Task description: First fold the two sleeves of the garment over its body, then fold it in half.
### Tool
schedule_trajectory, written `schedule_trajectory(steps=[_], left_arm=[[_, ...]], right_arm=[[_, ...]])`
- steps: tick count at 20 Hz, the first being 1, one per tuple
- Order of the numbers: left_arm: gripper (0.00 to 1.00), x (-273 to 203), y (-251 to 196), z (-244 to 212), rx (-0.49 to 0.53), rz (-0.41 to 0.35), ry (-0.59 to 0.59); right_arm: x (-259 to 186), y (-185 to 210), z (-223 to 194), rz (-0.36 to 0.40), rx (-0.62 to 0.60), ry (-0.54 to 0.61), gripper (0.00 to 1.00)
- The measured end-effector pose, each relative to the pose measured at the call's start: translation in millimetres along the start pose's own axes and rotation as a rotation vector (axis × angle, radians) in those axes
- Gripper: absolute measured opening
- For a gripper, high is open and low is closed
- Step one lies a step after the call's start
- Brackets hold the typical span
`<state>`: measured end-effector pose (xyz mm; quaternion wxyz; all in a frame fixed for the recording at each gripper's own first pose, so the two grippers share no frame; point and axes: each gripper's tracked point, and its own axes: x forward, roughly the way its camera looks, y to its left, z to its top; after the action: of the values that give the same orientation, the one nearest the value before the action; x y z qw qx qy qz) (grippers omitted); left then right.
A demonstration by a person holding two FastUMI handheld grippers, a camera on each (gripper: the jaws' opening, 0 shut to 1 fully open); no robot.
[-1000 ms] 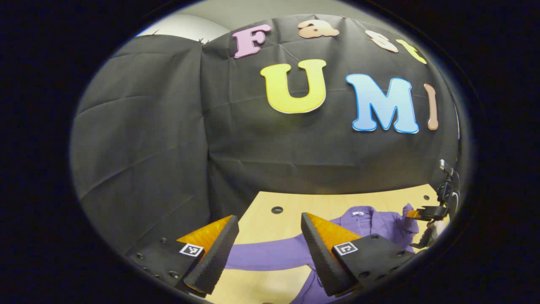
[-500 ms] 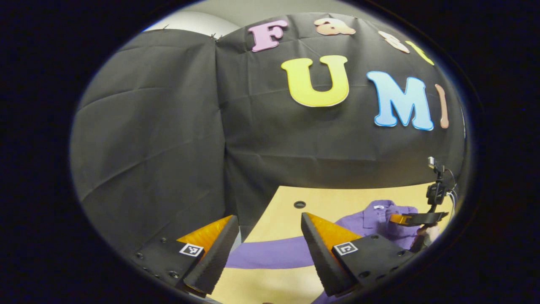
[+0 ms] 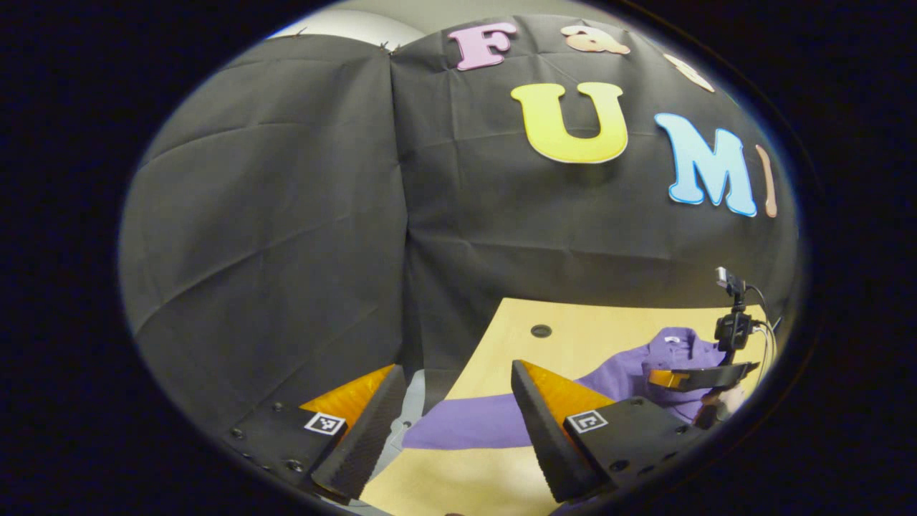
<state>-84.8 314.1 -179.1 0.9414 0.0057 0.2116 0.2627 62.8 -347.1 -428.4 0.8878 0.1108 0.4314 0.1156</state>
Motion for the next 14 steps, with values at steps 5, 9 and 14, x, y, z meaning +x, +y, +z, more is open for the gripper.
schedule_trajectory(steps=[5,9,14], left_arm=[[0.94,31,23,-37,-0.008,0.013,0.070],[0.95,63,28,-72,-0.001,-0.011,0.147],[0.98,100,34,-108,-0.001,-0.017,0.215]], right_arm=[[-2,-1,-20,-0.017,-0.058,0.066,0.02],[-7,7,-31,0.023,-0.048,0.121,0.11],[-13,15,-34,0.058,-0.057,0.134,0.69]])
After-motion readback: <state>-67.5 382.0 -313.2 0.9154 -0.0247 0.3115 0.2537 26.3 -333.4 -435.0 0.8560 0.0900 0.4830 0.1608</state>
